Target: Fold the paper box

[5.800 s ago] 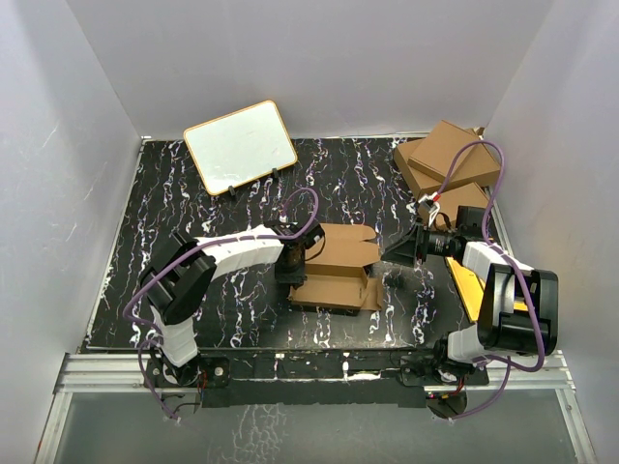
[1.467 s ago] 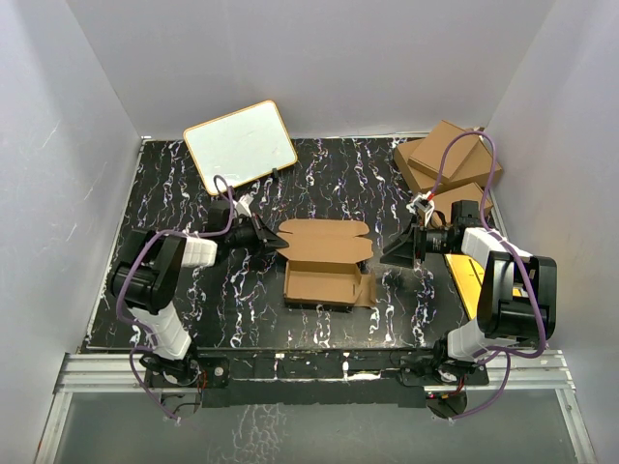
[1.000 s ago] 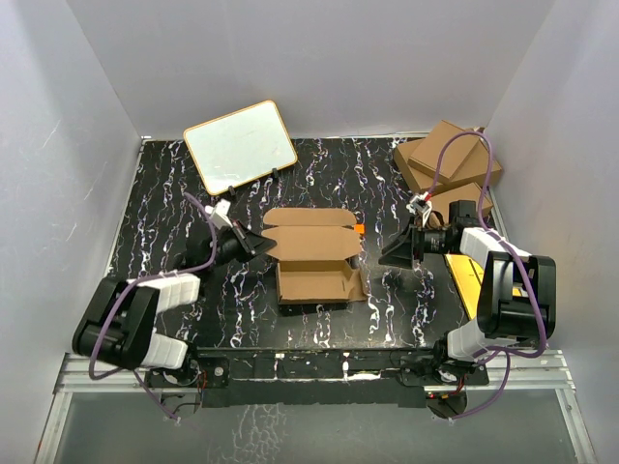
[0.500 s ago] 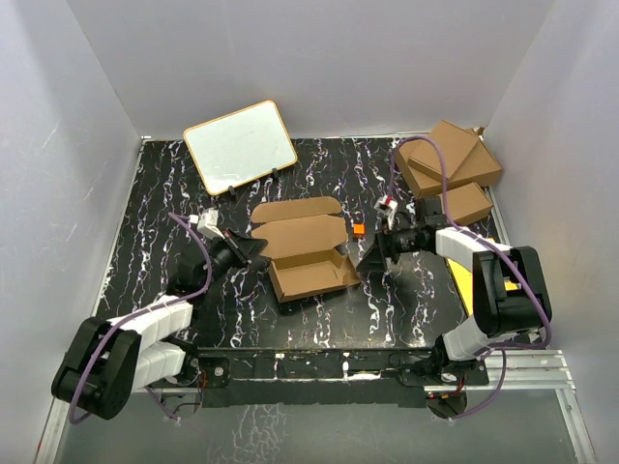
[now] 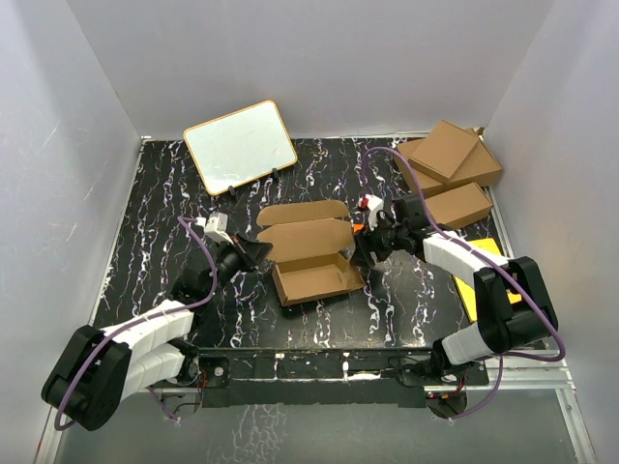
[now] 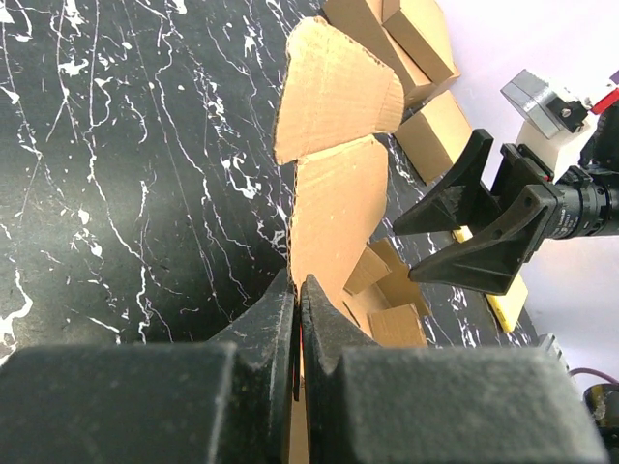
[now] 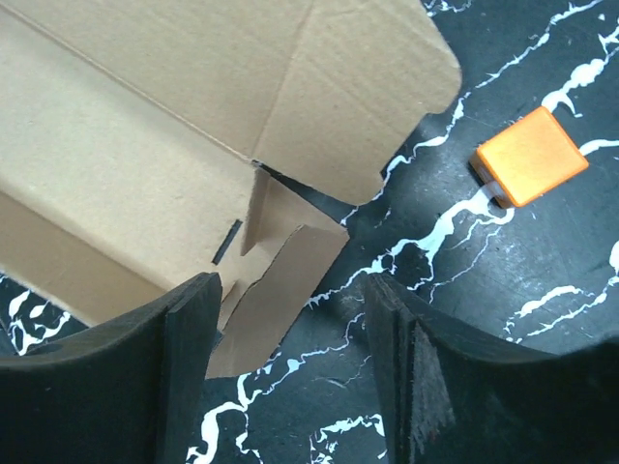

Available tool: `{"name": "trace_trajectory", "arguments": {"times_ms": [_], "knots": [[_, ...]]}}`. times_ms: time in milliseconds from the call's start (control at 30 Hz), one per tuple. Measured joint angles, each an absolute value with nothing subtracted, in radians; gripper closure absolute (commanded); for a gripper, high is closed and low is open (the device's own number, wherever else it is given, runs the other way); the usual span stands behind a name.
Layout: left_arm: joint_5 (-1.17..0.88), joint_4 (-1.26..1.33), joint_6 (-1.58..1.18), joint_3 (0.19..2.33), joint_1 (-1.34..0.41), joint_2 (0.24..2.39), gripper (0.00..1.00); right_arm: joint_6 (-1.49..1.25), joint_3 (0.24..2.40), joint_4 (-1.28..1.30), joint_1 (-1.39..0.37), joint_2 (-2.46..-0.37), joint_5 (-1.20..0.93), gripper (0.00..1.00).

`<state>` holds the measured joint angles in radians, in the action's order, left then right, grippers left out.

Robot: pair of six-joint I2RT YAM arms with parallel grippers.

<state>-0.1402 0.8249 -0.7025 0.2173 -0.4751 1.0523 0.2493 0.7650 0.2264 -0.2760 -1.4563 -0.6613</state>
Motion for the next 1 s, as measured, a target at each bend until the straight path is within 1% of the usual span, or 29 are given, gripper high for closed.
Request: {"name": "trace_trajectory", "arguments": {"times_ms": [133, 200, 300, 433, 533, 600, 667, 800, 1000], "knots": [[-0.120, 0.806, -0.691, 0.219, -0.485, 1.045, 1.00, 0.249, 0.775, 0.226, -0.298, -1.464, -0.597, 0.45], [-0.109, 0.800, -0.688, 0.219, -0.493, 1.039, 1.00, 0.250, 0.776, 0.226, -0.306, -1.464, -0.579, 0.46], [-0.089, 0.791, -0.680, 0.222, -0.508, 1.028, 1.00, 0.252, 0.777, 0.228, -0.311, -1.463, -0.569, 0.48], [-0.056, 0.779, -0.667, 0.231, -0.537, 1.012, 1.00, 0.252, 0.776, 0.230, -0.312, -1.459, -0.563, 0.56], [-0.033, 0.775, -0.659, 0.236, -0.556, 1.004, 1.00, 0.252, 0.775, 0.231, -0.314, -1.454, -0.553, 0.58], [-0.020, 0.773, -0.653, 0.239, -0.568, 1.004, 1.00, 0.251, 0.775, 0.231, -0.315, -1.454, -0.550, 0.58], [-0.005, 0.764, -0.646, 0.246, -0.582, 1.004, 1.00, 0.252, 0.775, 0.231, -0.315, -1.453, -0.550, 0.56], [0.023, 0.753, -0.632, 0.258, -0.604, 1.004, 1.00, 0.252, 0.774, 0.238, -0.320, -1.442, -0.555, 0.49], [0.050, 0.744, -0.624, 0.262, -0.618, 1.004, 1.00, 0.260, 0.768, 0.243, -0.320, -1.393, -0.572, 0.48]]}}
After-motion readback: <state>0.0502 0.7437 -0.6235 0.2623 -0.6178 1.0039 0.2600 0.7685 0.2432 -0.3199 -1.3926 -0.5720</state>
